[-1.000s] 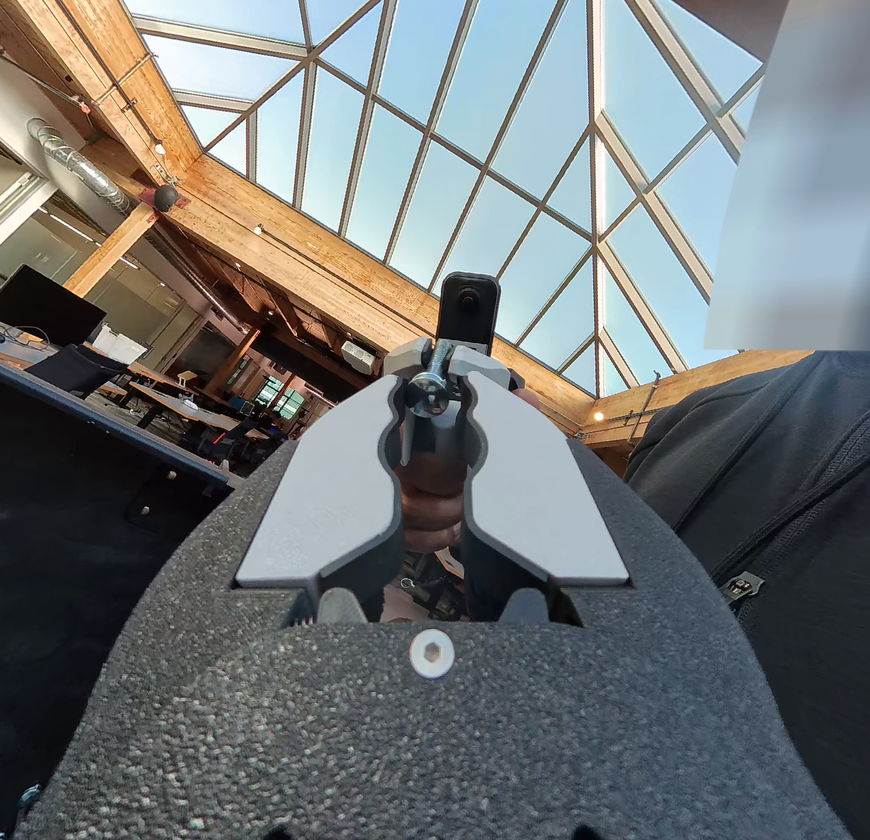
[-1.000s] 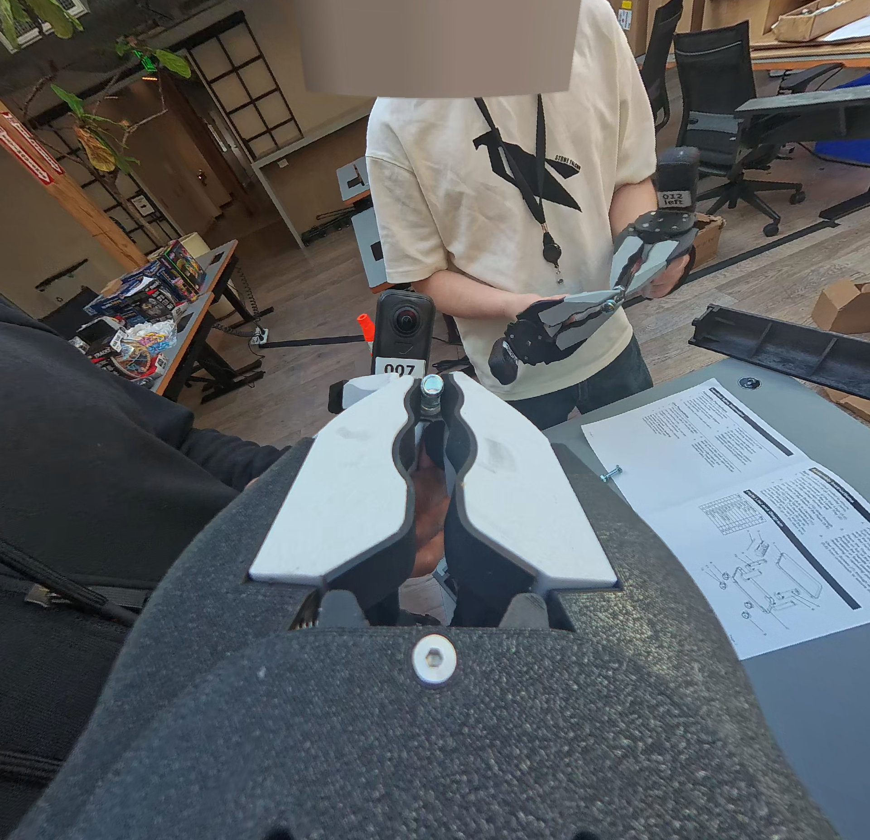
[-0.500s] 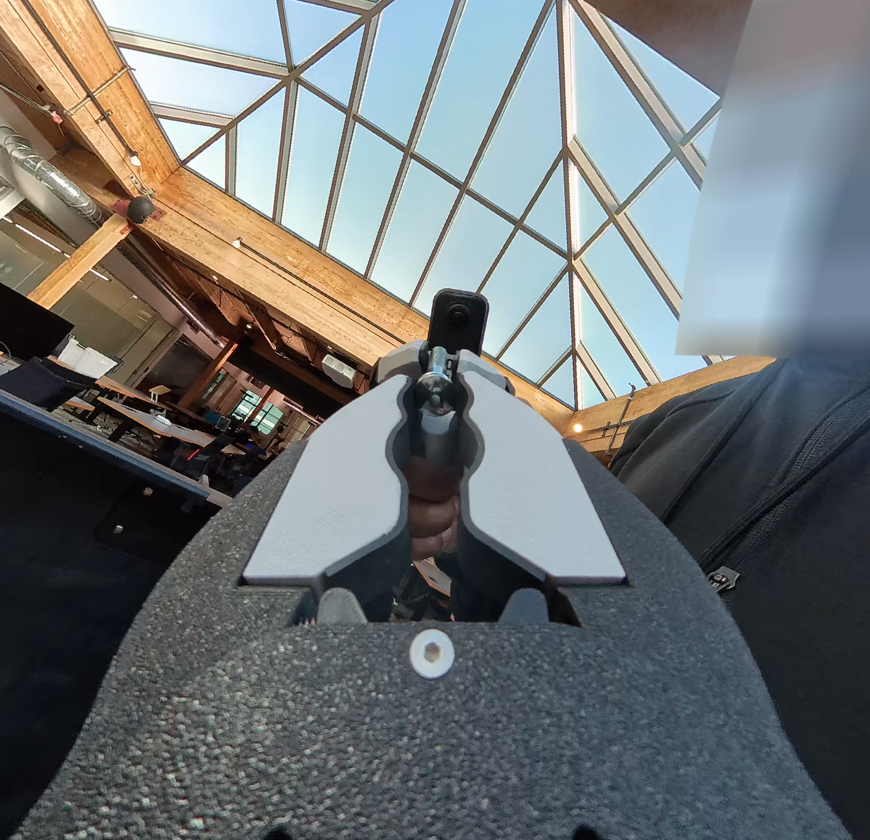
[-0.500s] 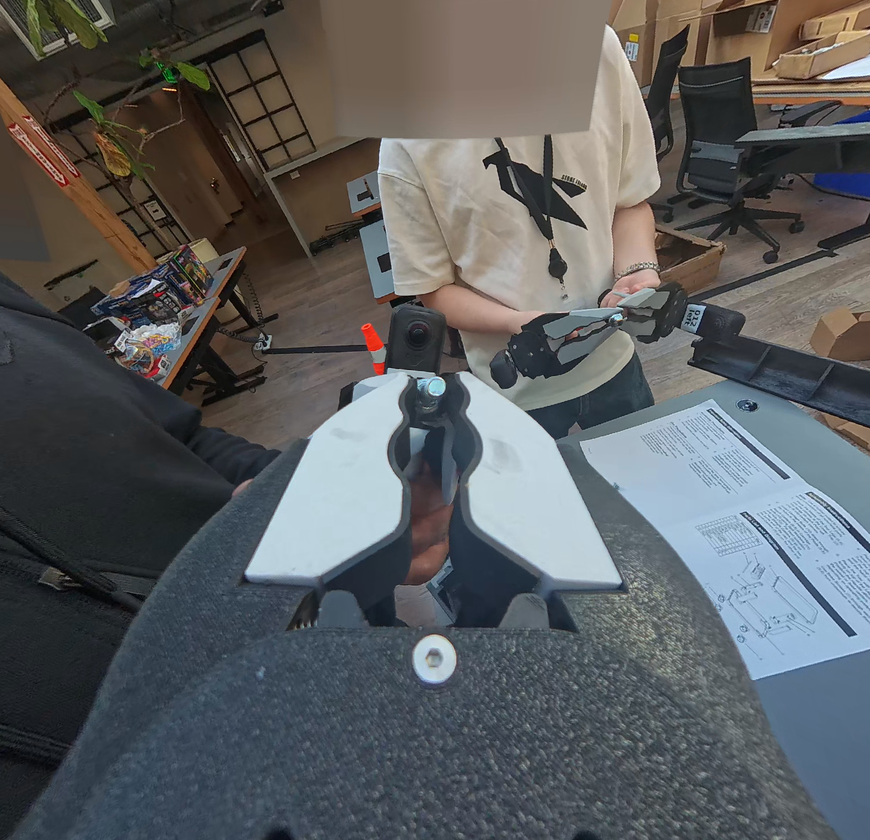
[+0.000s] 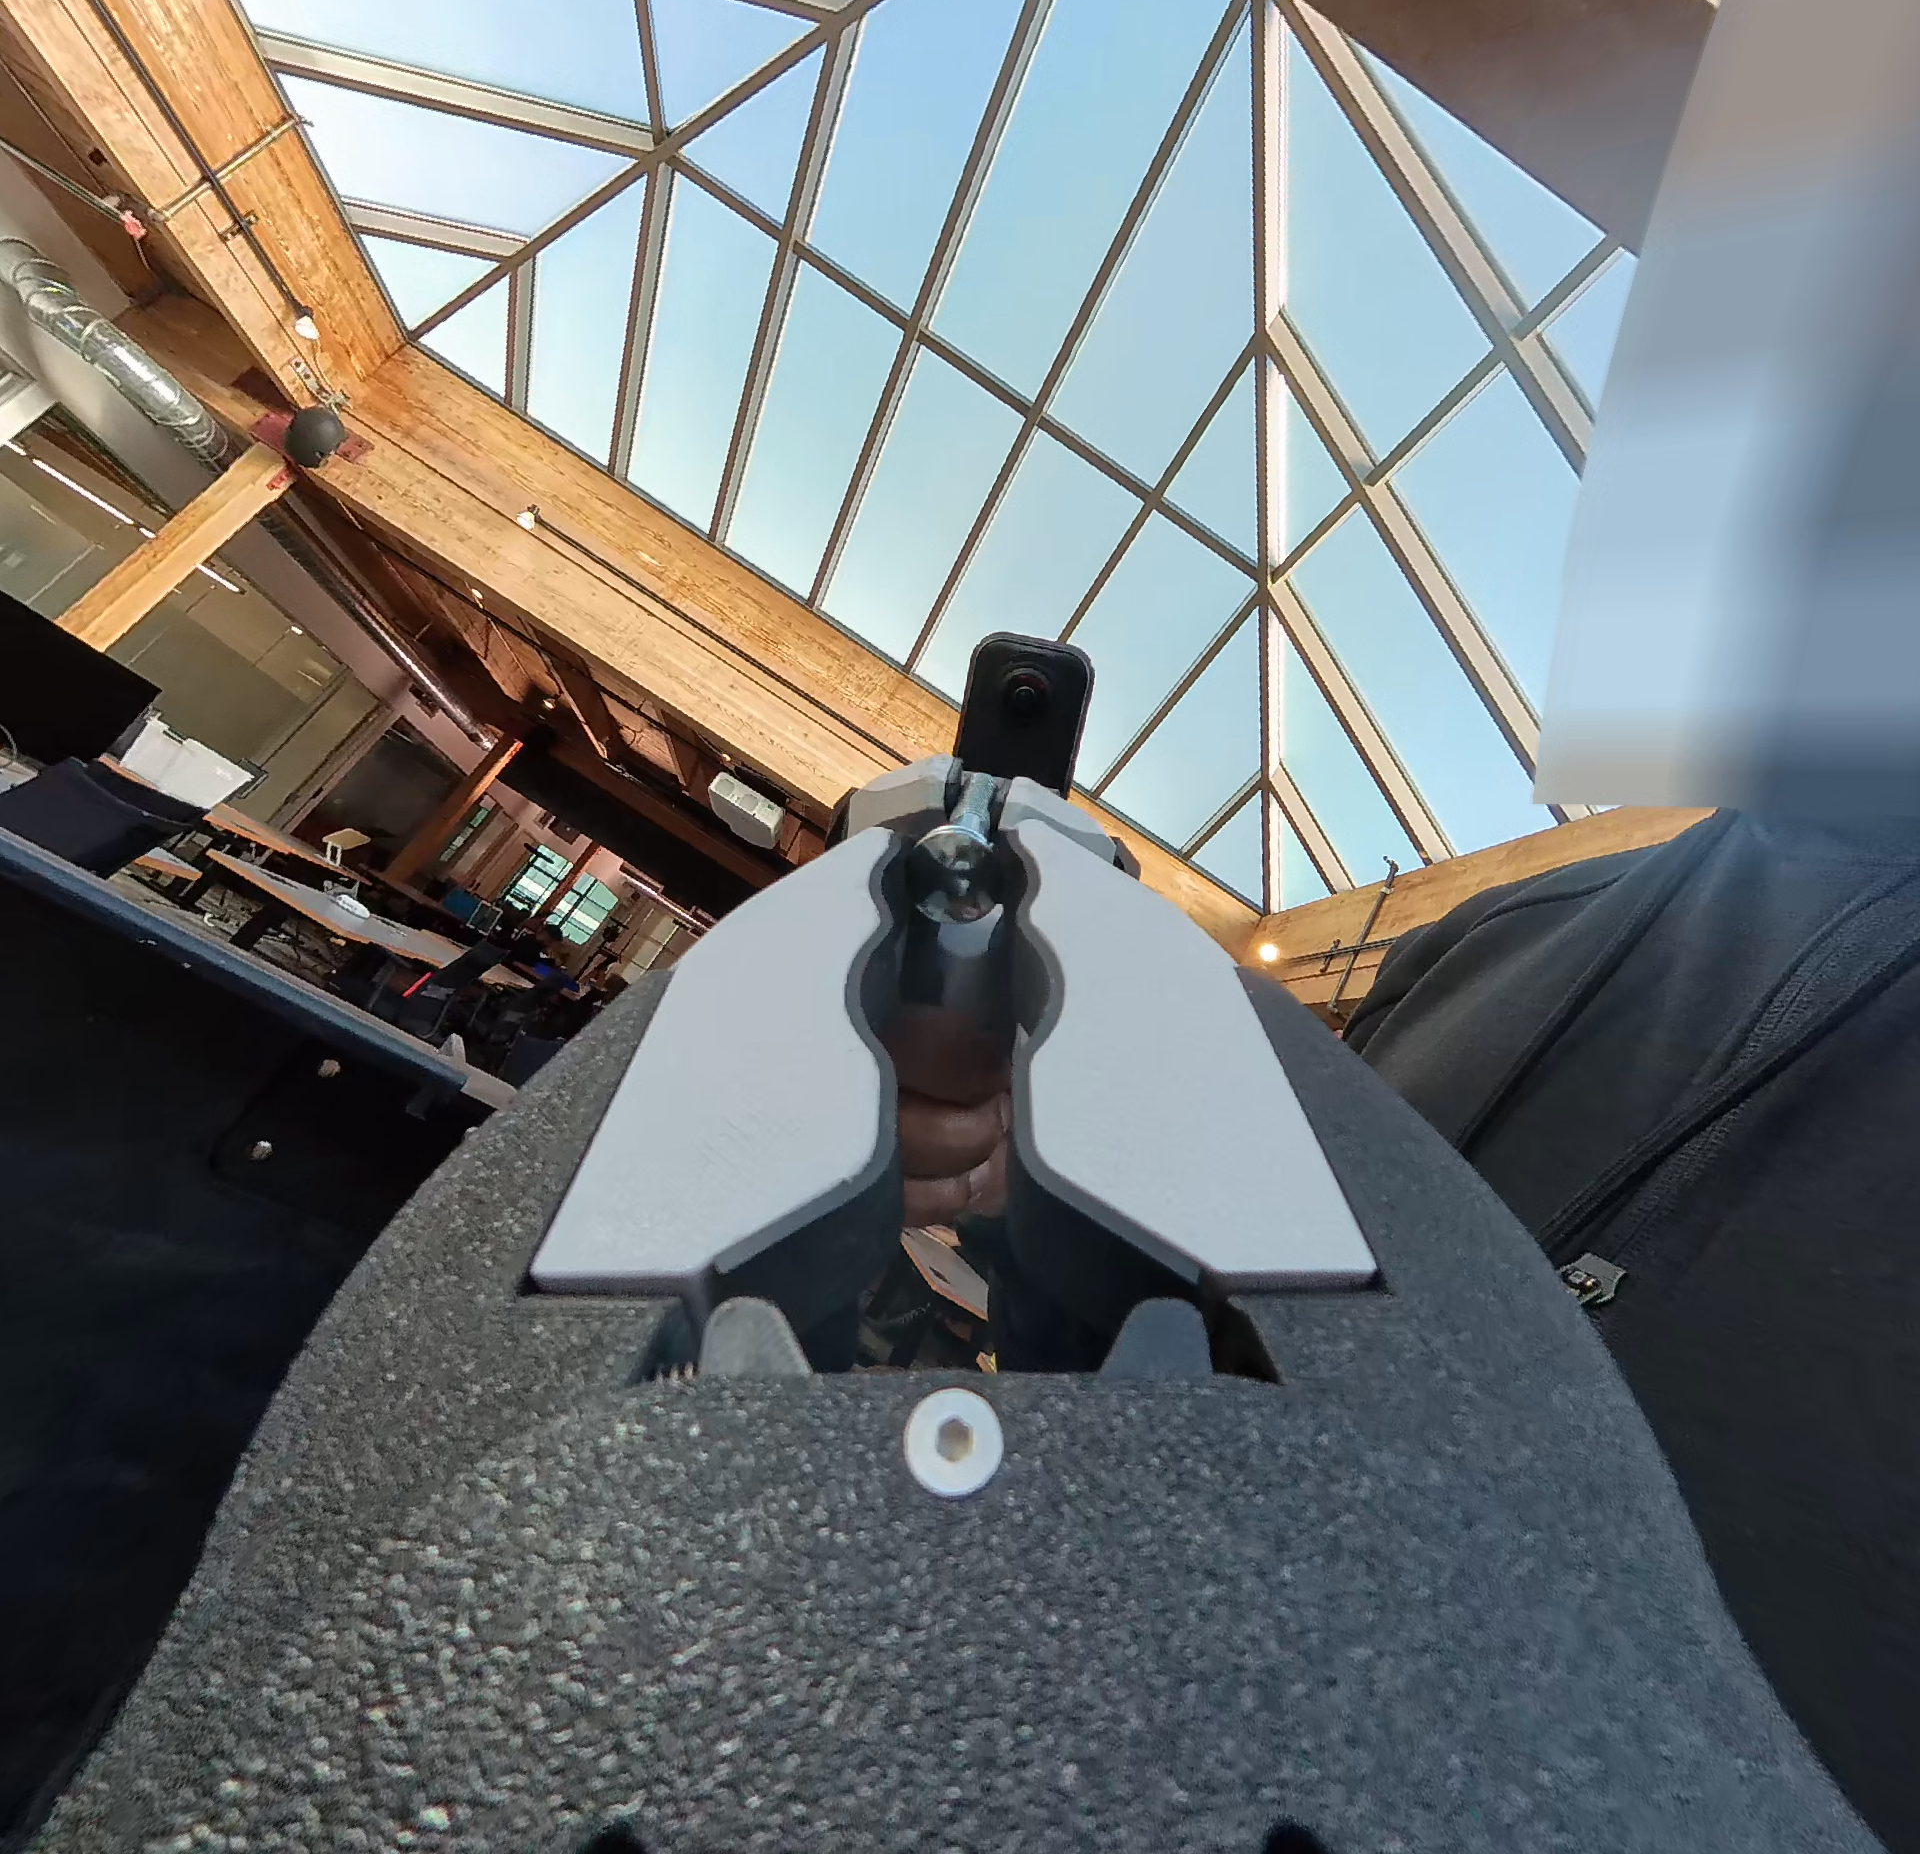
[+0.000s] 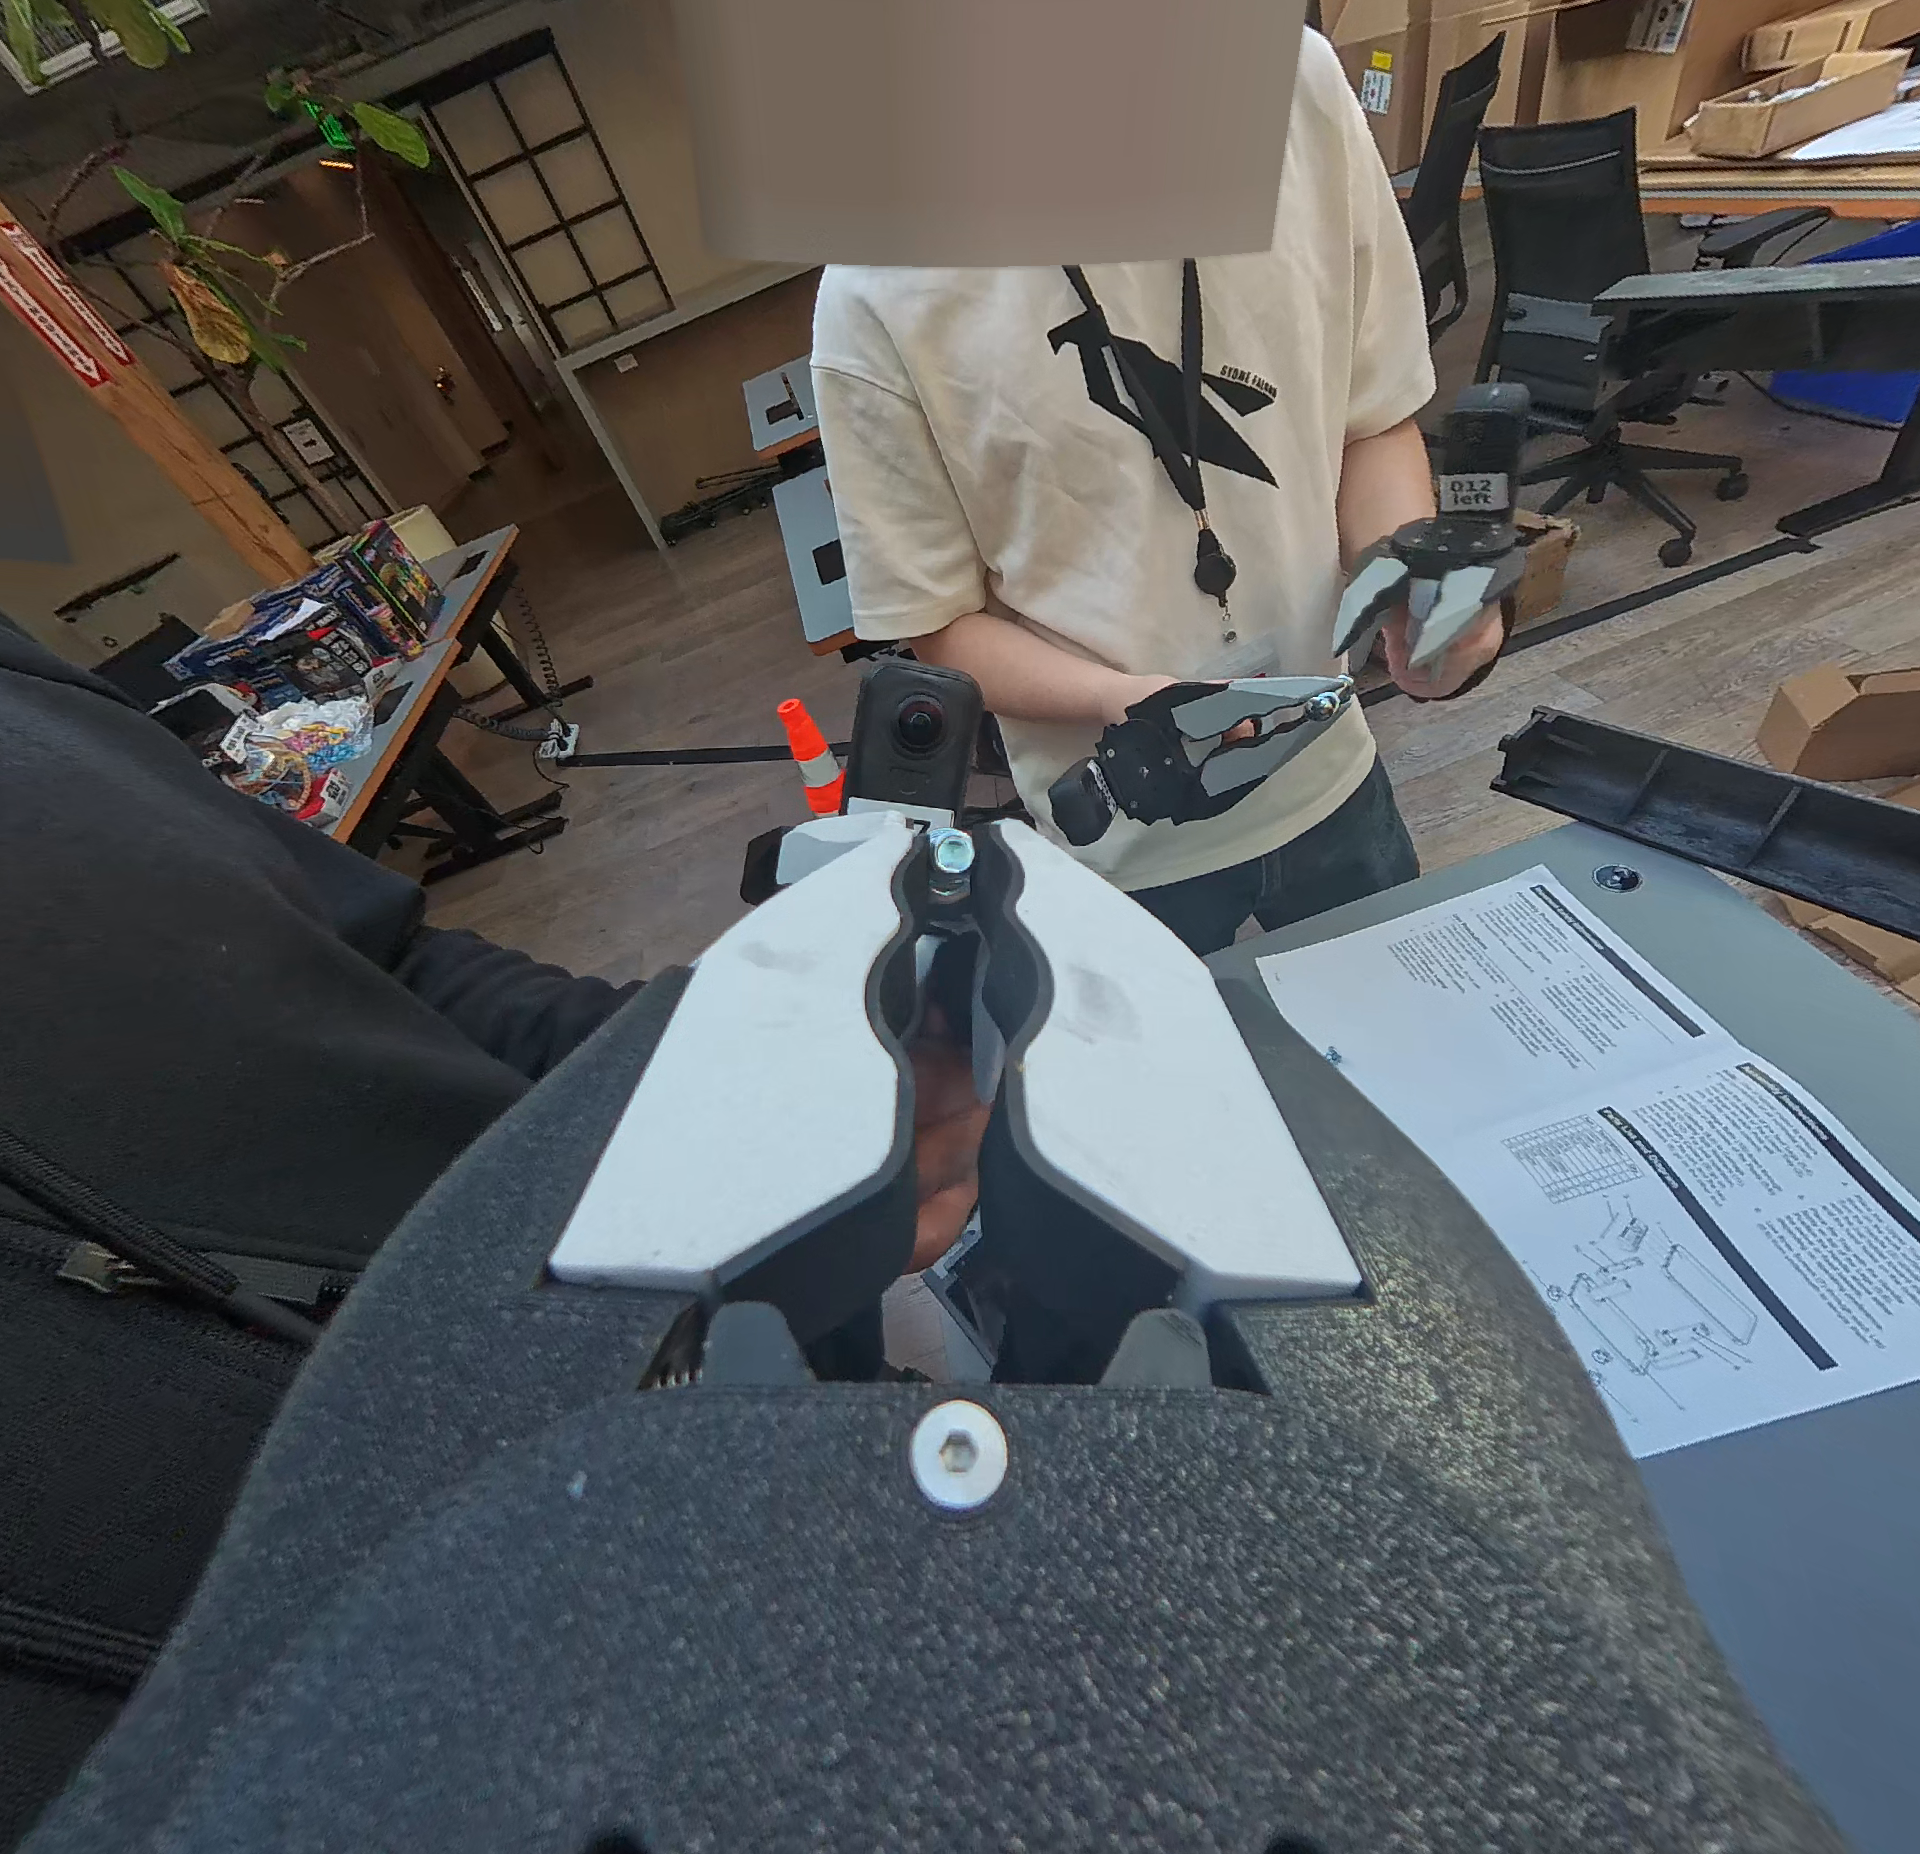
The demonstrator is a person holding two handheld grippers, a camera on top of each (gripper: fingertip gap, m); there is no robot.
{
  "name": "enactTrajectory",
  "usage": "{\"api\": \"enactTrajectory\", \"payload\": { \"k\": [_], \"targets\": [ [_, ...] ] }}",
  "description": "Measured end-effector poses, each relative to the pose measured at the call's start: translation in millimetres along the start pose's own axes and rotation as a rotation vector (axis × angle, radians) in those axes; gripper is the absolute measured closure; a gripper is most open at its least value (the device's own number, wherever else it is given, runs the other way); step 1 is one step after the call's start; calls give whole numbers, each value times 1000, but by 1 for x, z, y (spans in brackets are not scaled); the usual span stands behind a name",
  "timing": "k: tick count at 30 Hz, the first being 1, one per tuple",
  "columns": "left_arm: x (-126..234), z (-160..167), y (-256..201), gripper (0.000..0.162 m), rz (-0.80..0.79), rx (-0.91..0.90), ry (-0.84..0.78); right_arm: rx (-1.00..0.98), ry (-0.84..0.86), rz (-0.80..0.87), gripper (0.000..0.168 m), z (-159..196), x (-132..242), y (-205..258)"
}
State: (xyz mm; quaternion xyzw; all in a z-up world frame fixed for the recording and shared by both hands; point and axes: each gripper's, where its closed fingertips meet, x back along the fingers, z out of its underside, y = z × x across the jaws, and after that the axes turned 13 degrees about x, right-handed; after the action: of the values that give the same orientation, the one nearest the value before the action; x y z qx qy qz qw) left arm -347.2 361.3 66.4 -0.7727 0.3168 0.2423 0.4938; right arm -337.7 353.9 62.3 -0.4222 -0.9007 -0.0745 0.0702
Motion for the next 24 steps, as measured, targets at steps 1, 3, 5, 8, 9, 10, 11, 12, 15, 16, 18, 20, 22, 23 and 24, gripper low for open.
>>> {"api": "enactTrajectory", "payload": {
  "k": [1,3,5,8,9,10,11,12,15,16,18,20,22,23,24],
  "targets": [
    [0,0,1,145,-9,-2,-3,3,7,1,161,1,0,0],
    [-1,0,3,145,-17,-2,-1,10,20,-3,161,2,0,0],
    [-2,1,1,145,-8,-1,8,11,22,-13,161,2,0,1],
    [-3,2,2,145,-13,6,17,13,20,-12,161,2,1,-1],
    [-3,2,3,145,-14,9,17,12,18,-12,161,2,1,-1],
    [-4,2,3,145,-13,12,16,6,15,-13,161,2,1,-1],
    [-4,2,3,145,-13,15,15,4,13,-14,161,3,1,-1],
    [-4,3,3,146,-10,17,16,4,13,-15,161,3,1,-1],
    [-3,5,4,146,-11,6,28,6,12,-22,161,3,1,0],
    [-3,5,4,146,-14,-8,28,7,13,-22,161,4,2,0],
    [-3,5,5,146,-20,-22,21,9,10,-18,161,4,2,-1],
    [-3,3,6,146,-18,-18,3,14,8,-7,161,4,1,-3],
    [-2,1,8,146,-17,-2,-20,28,8,11,161,5,2,-5],
    [-1,-1,9,146,-15,8,-36,34,6,22,161,5,4,-7],
    [0,-4,10,146,-12,16,-48,37,2,31,160,4,6,-8]
  ]
}}
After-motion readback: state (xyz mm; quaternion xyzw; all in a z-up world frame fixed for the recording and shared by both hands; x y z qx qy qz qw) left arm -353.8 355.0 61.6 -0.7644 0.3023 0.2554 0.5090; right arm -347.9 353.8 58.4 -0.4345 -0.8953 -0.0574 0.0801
